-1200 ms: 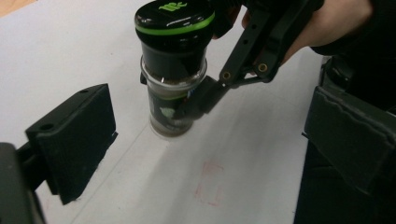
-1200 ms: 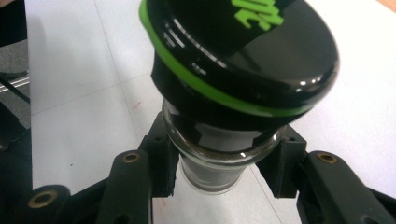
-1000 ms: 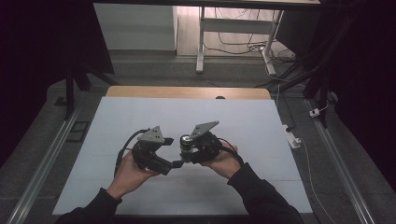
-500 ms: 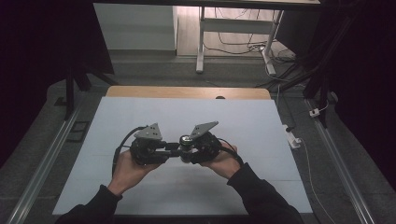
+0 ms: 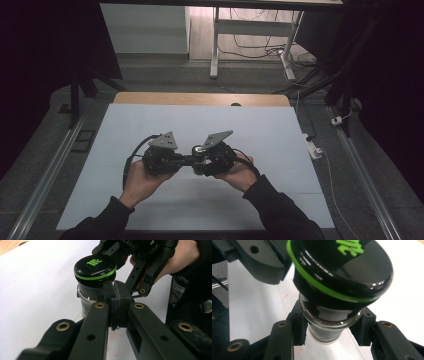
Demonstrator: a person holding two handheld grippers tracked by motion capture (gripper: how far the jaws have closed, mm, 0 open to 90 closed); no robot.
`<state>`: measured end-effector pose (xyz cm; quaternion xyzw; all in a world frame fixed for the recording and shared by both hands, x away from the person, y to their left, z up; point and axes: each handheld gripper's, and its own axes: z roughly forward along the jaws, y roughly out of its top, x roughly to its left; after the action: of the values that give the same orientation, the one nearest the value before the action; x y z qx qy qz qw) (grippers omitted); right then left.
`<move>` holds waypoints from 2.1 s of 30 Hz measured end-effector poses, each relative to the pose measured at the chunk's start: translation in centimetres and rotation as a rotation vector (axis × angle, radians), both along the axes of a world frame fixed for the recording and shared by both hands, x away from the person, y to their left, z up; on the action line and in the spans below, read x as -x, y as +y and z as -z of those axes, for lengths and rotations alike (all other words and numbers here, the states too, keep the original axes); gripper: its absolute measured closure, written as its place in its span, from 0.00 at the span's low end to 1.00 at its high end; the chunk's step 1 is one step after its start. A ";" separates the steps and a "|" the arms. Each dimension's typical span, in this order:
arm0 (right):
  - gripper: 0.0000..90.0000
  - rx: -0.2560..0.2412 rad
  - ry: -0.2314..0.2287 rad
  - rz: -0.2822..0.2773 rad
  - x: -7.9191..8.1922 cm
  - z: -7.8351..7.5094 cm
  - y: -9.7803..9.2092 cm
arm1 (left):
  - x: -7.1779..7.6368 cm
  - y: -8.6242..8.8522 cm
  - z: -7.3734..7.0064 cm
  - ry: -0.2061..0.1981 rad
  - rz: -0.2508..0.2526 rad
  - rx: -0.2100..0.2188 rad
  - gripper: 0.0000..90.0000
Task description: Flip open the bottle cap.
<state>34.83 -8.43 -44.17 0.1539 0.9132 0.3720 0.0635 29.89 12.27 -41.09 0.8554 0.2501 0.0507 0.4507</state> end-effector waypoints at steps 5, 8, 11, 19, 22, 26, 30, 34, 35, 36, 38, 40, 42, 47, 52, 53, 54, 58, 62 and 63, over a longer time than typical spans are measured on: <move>0.59 0.006 -0.003 -0.007 0.1 0.1 0.1 | -0.1 -0.2 -0.1 0.002 -0.002 -0.001 0.99; 0.59 0.004 0.000 -0.008 0.1 0.1 0.2 | -0.1 -0.1 -0.3 0.005 -0.002 -0.001 0.99; 0.59 0.004 0.001 -0.009 0.1 0.0 0.2 | -0.1 -0.1 -0.4 0.003 -0.004 0.002 0.99; 0.59 0.004 0.009 -0.008 0.2 0.1 0.3 | -0.2 -0.1 -0.9 -0.001 -0.012 0.005 0.99; 0.59 0.004 0.011 -0.009 0.2 0.1 0.3 | -0.3 0.0 -1.1 -0.001 -0.015 0.005 0.99; 0.59 0.007 0.017 -0.018 0.3 0.2 0.4 | -0.4 0.0 -1.3 -0.006 -0.021 0.008 0.99; 0.59 0.012 0.012 -0.035 0.5 0.2 0.6 | -0.5 0.2 -1.7 -0.009 -0.030 0.014 0.99; 0.59 0.013 0.010 -0.042 0.7 0.2 0.7 | -0.6 0.2 -1.8 -0.012 -0.037 0.017 0.99; 0.59 0.013 0.010 -0.042 0.7 0.2 0.7 | -0.6 0.2 -1.9 -0.011 -0.039 0.018 0.99; 0.59 0.013 0.011 -0.041 0.7 0.2 0.8 | -0.7 0.2 -1.9 -0.011 -0.041 0.018 0.99; 0.59 0.018 0.010 -0.050 0.8 0.3 0.8 | -0.9 0.2 -1.9 -0.009 -0.046 0.022 0.99; 0.59 0.024 0.007 -0.057 0.8 0.3 0.8 | -1.1 0.2 -1.9 -0.010 -0.049 0.021 0.99; 0.59 0.021 0.009 -0.051 0.8 0.3 0.9 | -1.2 0.2 -1.9 -0.008 -0.055 0.023 0.99; 0.59 0.026 0.001 -0.069 1.0 0.4 1.0 | -1.5 0.2 -1.8 -0.005 -0.065 0.019 0.99; 0.59 0.025 0.002 -0.069 1.0 0.4 1.0 | -1.6 0.2 -1.8 -0.006 -0.071 0.017 0.99; 0.59 0.022 0.004 -0.063 1.0 0.4 1.0 | -1.6 0.3 -1.8 -0.007 -0.072 0.018 0.99; 0.59 0.025 -0.001 -0.068 0.9 0.4 0.9 | -1.5 0.3 -1.8 -0.007 -0.072 0.018 0.99; 0.59 0.020 0.001 -0.064 0.9 0.4 0.9 | -1.4 0.4 -2.0 -0.016 -0.074 0.017 0.98; 0.59 0.015 0.005 -0.056 0.9 0.4 0.8 | -1.2 0.6 -2.0 -0.016 -0.075 0.016 0.93; 0.59 0.017 0.001 -0.060 0.8 0.4 0.8 | -1.1 0.6 -2.0 -0.016 -0.076 0.014 0.92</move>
<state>34.01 -7.64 -44.53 0.1259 0.9205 0.3660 0.0531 31.04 12.91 -39.08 0.8417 0.2789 0.0730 0.4565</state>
